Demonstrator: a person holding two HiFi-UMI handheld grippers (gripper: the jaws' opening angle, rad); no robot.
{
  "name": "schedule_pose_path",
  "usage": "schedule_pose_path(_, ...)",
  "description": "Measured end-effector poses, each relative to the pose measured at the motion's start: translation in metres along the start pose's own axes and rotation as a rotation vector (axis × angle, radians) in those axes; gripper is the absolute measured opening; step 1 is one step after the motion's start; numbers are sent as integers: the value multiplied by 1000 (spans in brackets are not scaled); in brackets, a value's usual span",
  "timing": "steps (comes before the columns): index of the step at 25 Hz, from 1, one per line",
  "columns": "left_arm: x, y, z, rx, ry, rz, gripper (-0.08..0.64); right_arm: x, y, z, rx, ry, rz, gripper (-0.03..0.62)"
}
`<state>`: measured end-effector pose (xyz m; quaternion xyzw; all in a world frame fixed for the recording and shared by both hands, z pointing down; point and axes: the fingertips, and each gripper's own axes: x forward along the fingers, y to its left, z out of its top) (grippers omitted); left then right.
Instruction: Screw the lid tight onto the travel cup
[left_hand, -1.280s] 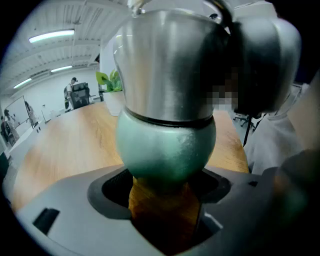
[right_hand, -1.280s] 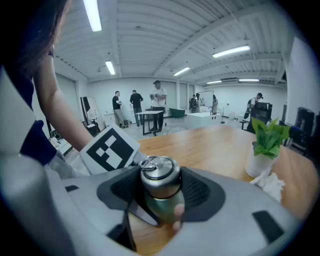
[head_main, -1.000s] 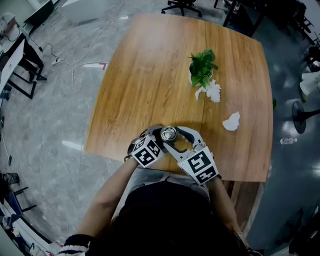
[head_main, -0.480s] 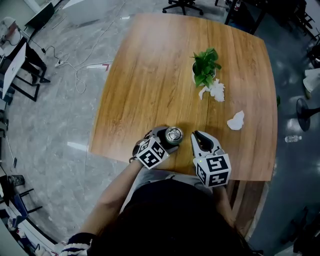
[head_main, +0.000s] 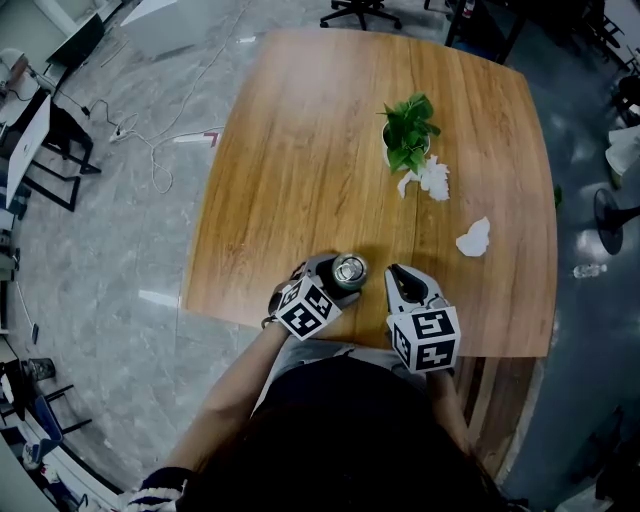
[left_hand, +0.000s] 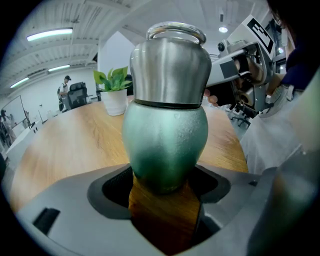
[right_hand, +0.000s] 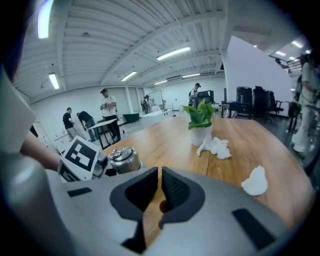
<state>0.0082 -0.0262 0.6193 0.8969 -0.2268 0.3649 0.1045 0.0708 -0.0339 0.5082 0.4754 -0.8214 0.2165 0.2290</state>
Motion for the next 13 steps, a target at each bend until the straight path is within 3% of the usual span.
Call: schedule_pose_path(13,3,-2,3,-8,-9,3,356,3,3,-5,-35,35,25,35)
